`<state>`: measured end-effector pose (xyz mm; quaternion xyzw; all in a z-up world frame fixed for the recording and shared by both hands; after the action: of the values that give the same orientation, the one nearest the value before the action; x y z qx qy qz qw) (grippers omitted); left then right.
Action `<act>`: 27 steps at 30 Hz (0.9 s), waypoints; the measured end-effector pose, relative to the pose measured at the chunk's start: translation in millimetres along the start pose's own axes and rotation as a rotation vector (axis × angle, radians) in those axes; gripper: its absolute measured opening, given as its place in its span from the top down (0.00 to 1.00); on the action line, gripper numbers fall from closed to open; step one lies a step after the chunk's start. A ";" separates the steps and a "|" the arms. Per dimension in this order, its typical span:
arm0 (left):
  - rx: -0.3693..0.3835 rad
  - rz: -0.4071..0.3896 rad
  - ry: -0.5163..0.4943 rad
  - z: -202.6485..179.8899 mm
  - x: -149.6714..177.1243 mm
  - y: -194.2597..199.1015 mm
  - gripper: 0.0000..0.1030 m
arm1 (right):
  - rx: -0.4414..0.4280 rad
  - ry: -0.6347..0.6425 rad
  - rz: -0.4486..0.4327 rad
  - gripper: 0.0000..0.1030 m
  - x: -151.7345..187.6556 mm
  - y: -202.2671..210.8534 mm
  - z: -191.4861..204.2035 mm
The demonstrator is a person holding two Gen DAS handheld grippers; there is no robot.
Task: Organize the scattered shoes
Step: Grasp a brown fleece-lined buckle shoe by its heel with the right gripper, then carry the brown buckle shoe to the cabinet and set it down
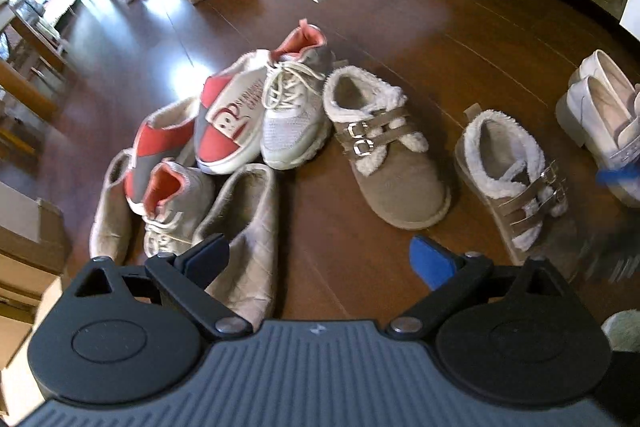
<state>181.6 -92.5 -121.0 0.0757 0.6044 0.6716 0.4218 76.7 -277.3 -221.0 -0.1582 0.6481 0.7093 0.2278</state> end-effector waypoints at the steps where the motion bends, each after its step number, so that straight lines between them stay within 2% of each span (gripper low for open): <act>1: 0.009 0.004 0.002 -0.1 -0.6 -1.7 0.04 | 0.020 0.026 0.009 0.01 0.3 -9.4 8.5; 5: 0.005 0.021 -0.001 0.7 0.8 -7.1 0.04 | 0.105 0.040 0.042 0.03 -13.9 -47.0 20.3; 6: 0.005 0.029 0.003 1.8 1.5 -8.9 0.04 | 0.126 0.029 0.047 0.12 -19.8 -56.5 17.9; 8: 0.008 0.044 0.012 4.2 3.8 -13.1 0.04 | 0.078 -0.017 0.065 0.16 -38.3 -70.8 4.3; 9: 0.011 0.050 0.015 5.1 4.6 -14.7 0.04 | 0.071 -0.011 0.066 0.20 -43.6 -74.1 3.7; 10: 0.013 0.056 0.018 5.7 5.2 -16.9 0.04 | 0.056 0.001 0.071 0.21 -54.9 -79.8 -3.5; 13: 0.019 0.078 0.017 4.4 4.1 -26.4 0.04 | 0.036 -0.022 0.073 0.22 -89.6 -96.5 -33.9; 16: 0.022 0.097 0.007 -1.4 -2.3 -39.2 0.04 | 0.053 0.010 0.076 0.22 -134.7 -120.9 -73.4; 24: 0.066 0.091 -0.051 -31.8 -42.0 -79.1 0.04 | 0.083 0.109 0.108 0.22 -208.9 -153.7 -180.1; 27: 0.085 0.089 -0.072 -42.5 -53.9 -89.3 0.04 | 0.075 0.101 0.102 0.22 -207.9 -149.9 -212.4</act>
<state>232.2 -167.4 -188.2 0.1443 0.6130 0.6601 0.4094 316.8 -504.0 -263.4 -0.1519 0.6921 0.6863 0.1643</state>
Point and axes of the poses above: each gripper's, at about its wrist camera, not at the fingertips, and y roughly against the way its jaws point, z to its left, x to its underside, the point moved 4 cm from there along -y, roughly the way its jaws point, and after that the axes turned 1 degree about y, right-handed, at the moved point
